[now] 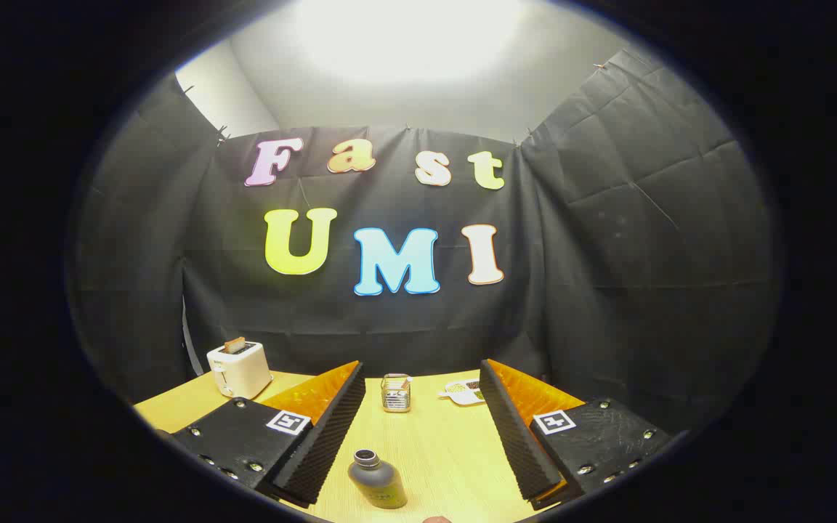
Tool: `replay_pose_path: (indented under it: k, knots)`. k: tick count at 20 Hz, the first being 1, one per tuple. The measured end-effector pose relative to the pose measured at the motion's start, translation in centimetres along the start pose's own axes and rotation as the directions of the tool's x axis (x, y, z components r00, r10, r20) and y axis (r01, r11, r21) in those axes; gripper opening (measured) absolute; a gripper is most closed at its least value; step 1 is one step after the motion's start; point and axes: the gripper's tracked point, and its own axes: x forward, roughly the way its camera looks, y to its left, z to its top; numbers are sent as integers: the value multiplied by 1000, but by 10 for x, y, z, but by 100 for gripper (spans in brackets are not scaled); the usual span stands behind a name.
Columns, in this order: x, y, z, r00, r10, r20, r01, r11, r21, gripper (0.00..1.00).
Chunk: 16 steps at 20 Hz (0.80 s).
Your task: Take the bottle from table, then pour the juice into the cup, finally place the bottle on the coaster
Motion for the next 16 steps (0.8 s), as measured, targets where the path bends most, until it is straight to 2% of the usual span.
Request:
replay_pose_path:
  k: [16]
  knots:
    - [14,10,-12,997,76,-1,-76,996,46,96]
